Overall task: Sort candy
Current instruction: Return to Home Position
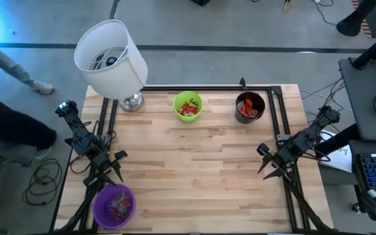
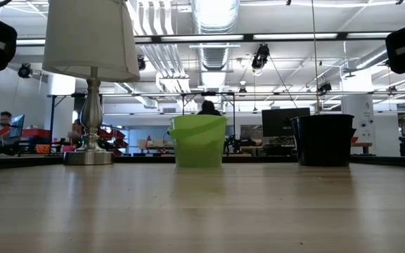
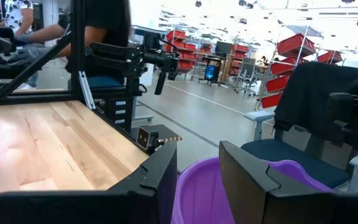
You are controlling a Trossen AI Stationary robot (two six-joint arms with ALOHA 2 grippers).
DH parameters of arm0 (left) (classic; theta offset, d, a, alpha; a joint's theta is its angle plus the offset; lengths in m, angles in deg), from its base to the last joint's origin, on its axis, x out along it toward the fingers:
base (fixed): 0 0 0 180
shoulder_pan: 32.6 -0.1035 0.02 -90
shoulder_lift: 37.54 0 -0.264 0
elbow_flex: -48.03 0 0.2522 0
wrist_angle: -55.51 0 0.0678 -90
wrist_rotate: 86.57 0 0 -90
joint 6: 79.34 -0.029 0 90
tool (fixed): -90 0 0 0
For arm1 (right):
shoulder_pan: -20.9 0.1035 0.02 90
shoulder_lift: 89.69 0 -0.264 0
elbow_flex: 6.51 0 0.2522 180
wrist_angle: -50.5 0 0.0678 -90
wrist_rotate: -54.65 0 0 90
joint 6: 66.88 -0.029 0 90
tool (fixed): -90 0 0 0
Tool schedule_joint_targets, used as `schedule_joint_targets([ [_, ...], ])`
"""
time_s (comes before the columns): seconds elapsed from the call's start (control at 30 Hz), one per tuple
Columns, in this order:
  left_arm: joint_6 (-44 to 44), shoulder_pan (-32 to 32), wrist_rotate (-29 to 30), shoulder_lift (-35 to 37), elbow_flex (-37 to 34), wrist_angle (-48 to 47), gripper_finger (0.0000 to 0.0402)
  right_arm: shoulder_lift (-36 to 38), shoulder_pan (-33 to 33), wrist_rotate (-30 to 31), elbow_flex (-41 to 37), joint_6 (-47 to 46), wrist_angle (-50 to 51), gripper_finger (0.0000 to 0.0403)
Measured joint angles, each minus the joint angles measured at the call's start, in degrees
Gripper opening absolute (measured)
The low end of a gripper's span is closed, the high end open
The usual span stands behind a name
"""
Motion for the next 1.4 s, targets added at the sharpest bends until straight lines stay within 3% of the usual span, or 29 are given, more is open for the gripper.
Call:
schedule_joint_targets([
  [1.4, -0.01, -0.01, 0.0, -0.07, 1.51, -0.61, 0.0103, 0.0, 0.0, 0.01, -0.02, 0.02, 0.0, 0.0128],
])
